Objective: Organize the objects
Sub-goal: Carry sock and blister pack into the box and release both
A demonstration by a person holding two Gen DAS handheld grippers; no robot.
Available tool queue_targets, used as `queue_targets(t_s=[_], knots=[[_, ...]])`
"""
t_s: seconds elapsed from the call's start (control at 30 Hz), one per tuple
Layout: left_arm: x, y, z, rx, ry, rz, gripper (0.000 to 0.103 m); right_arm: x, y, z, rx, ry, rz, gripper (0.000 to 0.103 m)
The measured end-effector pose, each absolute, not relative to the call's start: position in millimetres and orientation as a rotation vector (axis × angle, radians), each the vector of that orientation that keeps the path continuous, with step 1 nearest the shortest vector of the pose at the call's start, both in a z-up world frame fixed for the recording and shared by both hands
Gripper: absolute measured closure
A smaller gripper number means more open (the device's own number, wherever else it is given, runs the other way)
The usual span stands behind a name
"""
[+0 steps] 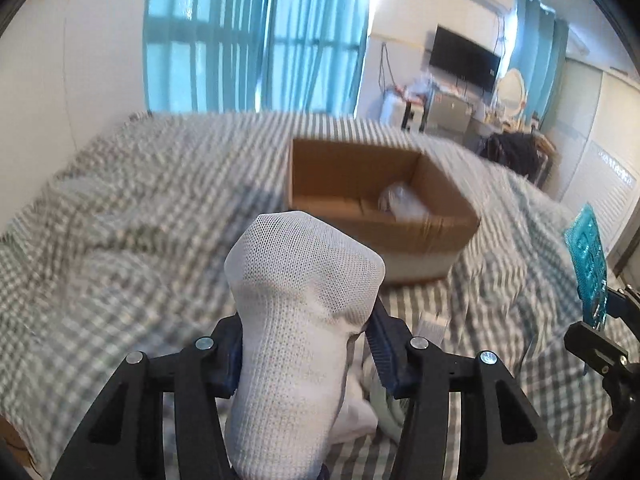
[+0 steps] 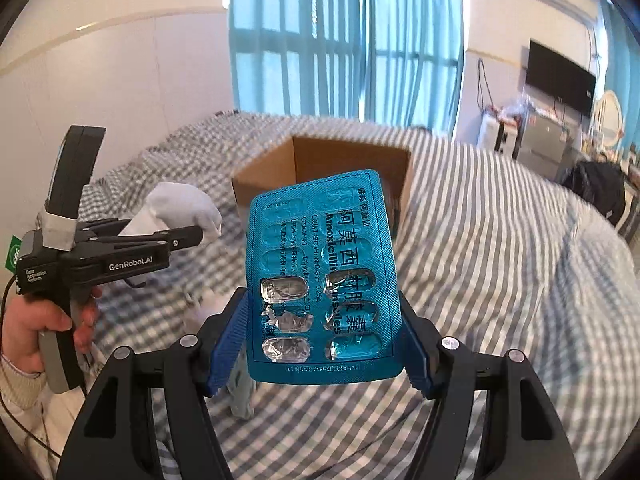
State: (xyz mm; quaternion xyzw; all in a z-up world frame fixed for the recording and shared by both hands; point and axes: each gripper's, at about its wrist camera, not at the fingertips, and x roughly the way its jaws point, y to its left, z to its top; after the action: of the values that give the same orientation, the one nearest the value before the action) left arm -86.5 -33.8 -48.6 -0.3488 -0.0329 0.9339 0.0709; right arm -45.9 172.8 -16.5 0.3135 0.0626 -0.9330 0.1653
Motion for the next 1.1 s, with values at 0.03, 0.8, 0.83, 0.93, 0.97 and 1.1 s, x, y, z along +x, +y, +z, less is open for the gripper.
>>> queue_targets(t_s=[0.03,0.8,0.83,0.93,0.97,1.1], knots=[[-87.9,-35.0,-40.5,-1.022,-0.099,2.822,0.05,-48.0,170.8,-7.3,0.865,0.183,-2.663,0.035],[-243.7,-1.2,17.0,-0.843,-0.052,2.824,0.05,-236.8,145.8,46.0,0.782,0.038,-2.627,0.035],[-252.2,0.9,11.5,-0.855,-0.044,2.82,0.05,-248.1,145.0,41.9,0.794,0.028,-2.625,0.035],[-269.0,6.5,-5.5,-0.894,-0.02,2.809,0.05,-275.6,145.4,28.6,0.834,-0.01,-2.615,0.035],[-275.1,7.9,-12.9,-0.912,-0.013,2.802,0.05,-284.0,145.8,22.4,0.85,-0.026,-2.607,0.035],[-285.2,12.2,-38.0,-0.959,0.016,2.778,0.05,-308.0,144.8,-3.5,0.912,-0.04,-2.592,0.035]])
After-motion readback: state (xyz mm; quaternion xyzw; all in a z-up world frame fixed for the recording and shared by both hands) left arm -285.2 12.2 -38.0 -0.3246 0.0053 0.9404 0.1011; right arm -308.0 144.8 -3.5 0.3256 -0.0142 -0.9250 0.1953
